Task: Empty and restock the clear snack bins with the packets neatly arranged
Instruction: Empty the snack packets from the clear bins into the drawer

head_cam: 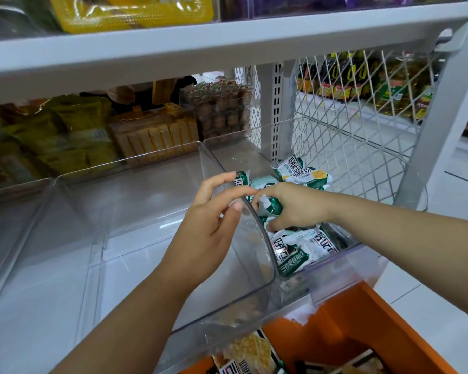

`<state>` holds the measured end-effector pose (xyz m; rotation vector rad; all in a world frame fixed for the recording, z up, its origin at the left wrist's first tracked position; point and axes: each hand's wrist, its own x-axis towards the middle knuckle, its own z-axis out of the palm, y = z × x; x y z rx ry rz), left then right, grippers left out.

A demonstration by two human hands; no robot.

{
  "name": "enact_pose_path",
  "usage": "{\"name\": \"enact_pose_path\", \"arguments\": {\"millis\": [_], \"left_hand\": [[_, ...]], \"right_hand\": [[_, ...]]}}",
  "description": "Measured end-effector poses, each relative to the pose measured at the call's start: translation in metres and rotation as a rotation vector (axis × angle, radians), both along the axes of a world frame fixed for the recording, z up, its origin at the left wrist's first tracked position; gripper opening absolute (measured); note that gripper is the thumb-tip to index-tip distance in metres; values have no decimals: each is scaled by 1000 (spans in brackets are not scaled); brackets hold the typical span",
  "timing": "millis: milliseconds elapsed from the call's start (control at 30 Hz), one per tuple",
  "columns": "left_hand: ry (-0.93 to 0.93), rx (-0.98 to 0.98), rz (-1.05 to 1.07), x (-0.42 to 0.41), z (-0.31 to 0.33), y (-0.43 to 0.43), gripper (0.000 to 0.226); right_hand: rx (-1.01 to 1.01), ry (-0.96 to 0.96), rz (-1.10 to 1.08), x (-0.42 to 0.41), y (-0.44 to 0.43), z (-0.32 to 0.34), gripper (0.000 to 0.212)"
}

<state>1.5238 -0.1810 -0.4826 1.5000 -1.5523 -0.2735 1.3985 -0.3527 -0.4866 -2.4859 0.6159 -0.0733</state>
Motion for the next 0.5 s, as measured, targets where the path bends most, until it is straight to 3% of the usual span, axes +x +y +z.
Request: {"name": "enact_pose_path", "arguments": {"millis": [300, 500], "left_hand": [[-47, 21, 31, -1, 0, 2, 30], [-182, 105, 183, -19, 32, 9, 35]], "right_hand": [[-45, -176, -124, -28, 16, 32, 21], [-51, -309, -233, -87, 43, 90, 26]]}}
